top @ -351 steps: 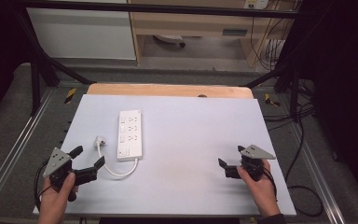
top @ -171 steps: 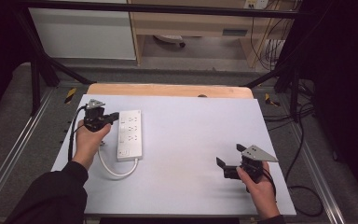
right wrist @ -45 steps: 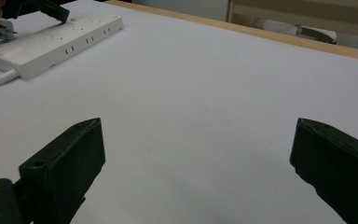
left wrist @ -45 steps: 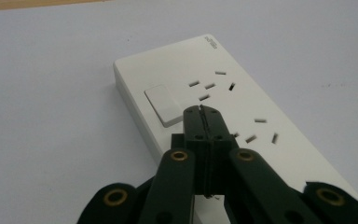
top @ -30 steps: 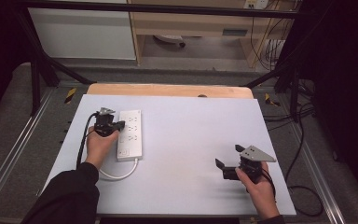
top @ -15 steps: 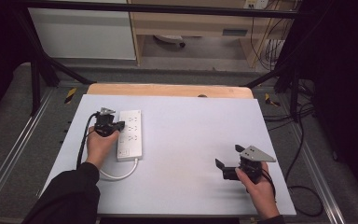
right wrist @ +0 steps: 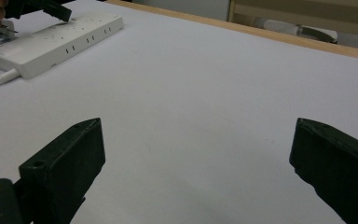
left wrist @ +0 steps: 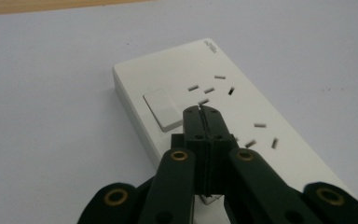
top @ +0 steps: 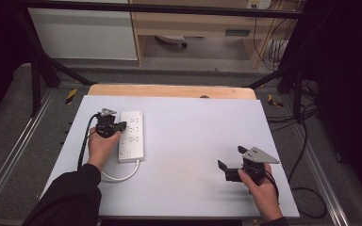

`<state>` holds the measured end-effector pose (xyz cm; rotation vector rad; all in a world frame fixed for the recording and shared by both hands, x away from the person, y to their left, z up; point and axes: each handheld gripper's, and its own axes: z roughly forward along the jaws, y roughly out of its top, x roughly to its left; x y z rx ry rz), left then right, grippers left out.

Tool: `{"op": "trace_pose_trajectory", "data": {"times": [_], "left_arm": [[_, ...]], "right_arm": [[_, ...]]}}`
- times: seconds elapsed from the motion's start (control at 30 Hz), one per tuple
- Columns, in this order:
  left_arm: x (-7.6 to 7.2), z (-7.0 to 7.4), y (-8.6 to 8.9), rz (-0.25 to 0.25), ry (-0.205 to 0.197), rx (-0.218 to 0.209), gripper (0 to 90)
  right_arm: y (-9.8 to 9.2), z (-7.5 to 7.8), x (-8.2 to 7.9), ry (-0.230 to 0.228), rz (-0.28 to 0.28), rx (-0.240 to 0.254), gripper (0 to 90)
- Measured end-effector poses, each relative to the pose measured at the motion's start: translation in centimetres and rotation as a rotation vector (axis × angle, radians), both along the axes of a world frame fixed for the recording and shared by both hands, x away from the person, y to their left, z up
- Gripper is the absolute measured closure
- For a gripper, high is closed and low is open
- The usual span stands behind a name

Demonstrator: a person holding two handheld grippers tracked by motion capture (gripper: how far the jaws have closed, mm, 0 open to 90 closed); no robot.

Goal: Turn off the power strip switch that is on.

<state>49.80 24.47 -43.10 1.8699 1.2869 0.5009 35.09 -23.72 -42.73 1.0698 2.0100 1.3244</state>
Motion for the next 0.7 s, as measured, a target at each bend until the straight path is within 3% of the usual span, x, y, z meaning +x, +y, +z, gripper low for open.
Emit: {"op": "trace_pose_trajectory", "data": {"times": [0.1,0.6,0.7], "left_arm": [[0.0,0.16,0.03,0.005,-0.011,-0.017,90.0],[-0.18,0.47,0.02,-0.002,-0.027,-0.017,89.9],[-0.2,0.51,-0.03,0.002,-0.032,-0.013,86.0]], "right_arm": [[0.01,0.0,0.0,0.003,-0.001,0.002,3.6],[0.01,-0.01,0.0,0.003,-0.001,0.0,3.6],[0.0,-0.02,0.02,0.001,0.0,-0.002,3.6]]}}
